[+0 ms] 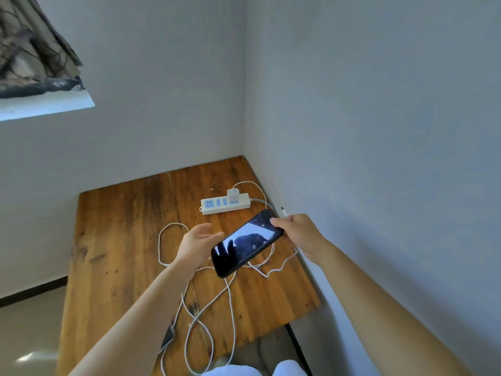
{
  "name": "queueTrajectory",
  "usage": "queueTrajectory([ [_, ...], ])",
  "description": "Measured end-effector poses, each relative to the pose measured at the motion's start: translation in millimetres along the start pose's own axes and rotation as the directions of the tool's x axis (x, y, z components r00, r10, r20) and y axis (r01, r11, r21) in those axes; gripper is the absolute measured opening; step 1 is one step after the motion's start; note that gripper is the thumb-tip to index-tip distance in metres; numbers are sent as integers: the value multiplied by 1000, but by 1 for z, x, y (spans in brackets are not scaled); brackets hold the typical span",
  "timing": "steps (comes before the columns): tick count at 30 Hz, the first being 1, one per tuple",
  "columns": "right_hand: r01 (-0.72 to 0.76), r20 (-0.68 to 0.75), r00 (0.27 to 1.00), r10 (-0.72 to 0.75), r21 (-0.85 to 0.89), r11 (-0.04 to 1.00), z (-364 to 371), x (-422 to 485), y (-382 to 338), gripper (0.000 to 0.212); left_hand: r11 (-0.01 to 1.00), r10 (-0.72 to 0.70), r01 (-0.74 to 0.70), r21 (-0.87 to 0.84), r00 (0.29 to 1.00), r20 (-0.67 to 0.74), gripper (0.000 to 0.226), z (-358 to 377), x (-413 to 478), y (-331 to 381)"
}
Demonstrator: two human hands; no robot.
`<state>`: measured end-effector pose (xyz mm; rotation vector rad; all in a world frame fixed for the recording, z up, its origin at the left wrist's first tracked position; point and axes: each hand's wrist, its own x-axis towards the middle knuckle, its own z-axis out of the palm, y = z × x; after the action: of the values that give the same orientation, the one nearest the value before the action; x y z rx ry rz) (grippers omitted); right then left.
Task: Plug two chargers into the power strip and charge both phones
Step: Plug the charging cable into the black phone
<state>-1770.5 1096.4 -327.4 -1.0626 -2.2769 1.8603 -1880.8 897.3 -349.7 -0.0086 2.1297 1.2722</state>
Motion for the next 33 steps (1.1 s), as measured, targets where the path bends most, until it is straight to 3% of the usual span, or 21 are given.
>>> queueTrajectory([
  [2,-17,-91,996,21,46,999,4,1,-4,34,947,-251,256,-192,967,48,45,3,-4,2],
  [3,-14,-115,993,20,50,999,7,0,-4,43,866,-344,381,-323,924,165,49,5,-7,4],
  [5,-11,-152,988,18,46,999,14,-2,-6,56,642,-394,516,-567,856,333,56,15,-11,7],
  [7,-21,-178,984,31,56,998,20,-5,-5,52,446,-394,495,-746,857,333,57,30,-13,13],
  [10,-19,-130,991,27,64,998,24,-11,-4,42,274,-355,459,-845,865,355,39,48,-15,22],
  [16,-1,49,999,5,-74,997,9,-22,-19,42,332,-353,434,-838,881,316,26,38,-9,28],
  [19,-51,91,995,48,30,998,1,-24,-25,43,340,-336,427,-838,887,316,26,30,-10,27],
  [24,60,109,993,-40,-190,980,7,-28,-21,34,394,-344,429,-813,889,302,29,26,-8,25],
  [33,144,50,989,-136,-197,970,13,-26,-18,34,412,-341,407,-815,898,276,27,20,-8,27],
])
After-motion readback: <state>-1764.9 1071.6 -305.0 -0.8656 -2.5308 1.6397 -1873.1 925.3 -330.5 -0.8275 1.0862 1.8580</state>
